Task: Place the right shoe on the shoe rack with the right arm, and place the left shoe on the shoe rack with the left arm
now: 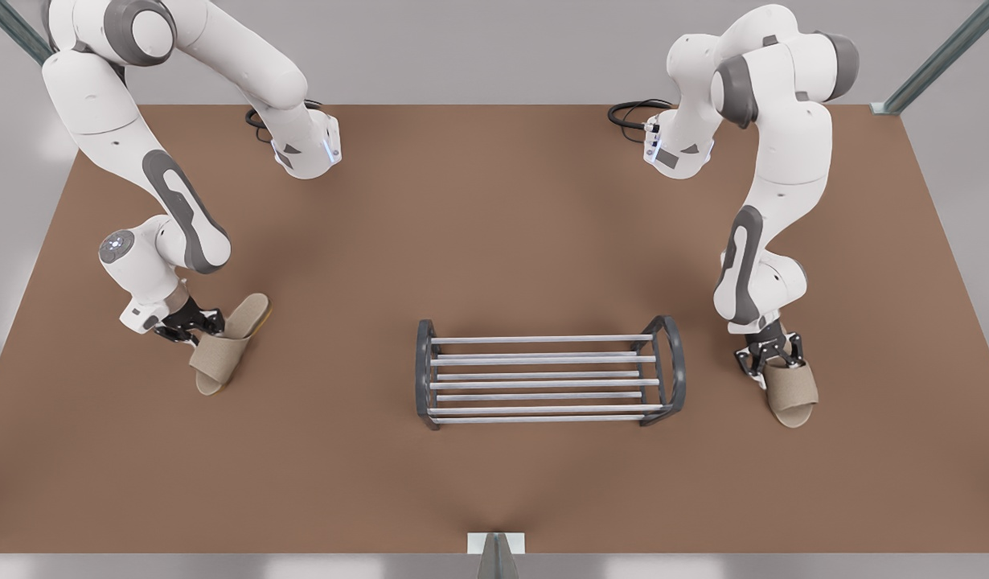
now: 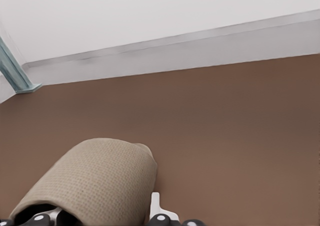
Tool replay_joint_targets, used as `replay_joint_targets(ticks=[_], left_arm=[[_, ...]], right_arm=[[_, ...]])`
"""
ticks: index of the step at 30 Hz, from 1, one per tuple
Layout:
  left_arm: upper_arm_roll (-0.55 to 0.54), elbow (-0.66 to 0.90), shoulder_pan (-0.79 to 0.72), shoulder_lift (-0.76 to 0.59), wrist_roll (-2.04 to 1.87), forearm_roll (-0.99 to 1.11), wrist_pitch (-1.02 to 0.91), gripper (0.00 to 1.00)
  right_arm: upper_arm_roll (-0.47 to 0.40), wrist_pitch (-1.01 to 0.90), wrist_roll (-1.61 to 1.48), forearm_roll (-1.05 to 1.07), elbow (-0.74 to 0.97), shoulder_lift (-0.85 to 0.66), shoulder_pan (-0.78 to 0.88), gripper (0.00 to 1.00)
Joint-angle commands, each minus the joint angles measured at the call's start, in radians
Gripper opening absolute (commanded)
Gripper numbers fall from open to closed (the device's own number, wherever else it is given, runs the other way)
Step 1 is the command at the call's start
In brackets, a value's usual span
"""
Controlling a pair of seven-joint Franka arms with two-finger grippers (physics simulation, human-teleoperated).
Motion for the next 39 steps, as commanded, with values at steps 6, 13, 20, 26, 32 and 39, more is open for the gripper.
replay_joint_targets(ticks=[6, 13, 20, 26, 32, 39], left_arm=[[-0.001, 0.012, -0.008, -0.009, -0.87, 0.0, 0.024, 0.33], [-0.014, 0.015, -0.02, -0.044, -0.836, 0.0, 0.03, 0.21], [-0.023, 0.003, -0.092, -0.343, -0.824, 0.0, 0.138, 0.21], [-0.024, -0.005, -0.242, -0.658, -0.823, -0.012, 0.271, 0.21], [-0.024, 0.079, -0.482, -0.662, -0.823, -0.09, 0.273, 0.21], [-0.024, 0.133, -0.66, -0.595, -0.813, -0.188, 0.271, 0.21]], right_arm=[[0.023, 0.011, -0.006, 0.0, 0.001, -0.003, -0.003, 0.21], [0.191, 0.0, 0.003, 0.002, 0.054, -0.165, -0.02, 0.21], [0.306, -0.38, 0.006, 0.002, 0.409, -0.245, -0.001, 0.21], [0.323, -0.842, 0.477, -0.098, 0.712, -0.242, 0.256, 0.21], [0.31, -1.014, 1.143, -0.302, 0.876, -0.139, 0.623, 0.21], [-0.07, -1.216, 1.579, -0.383, 1.126, -0.021, 1.163, 0.21]])
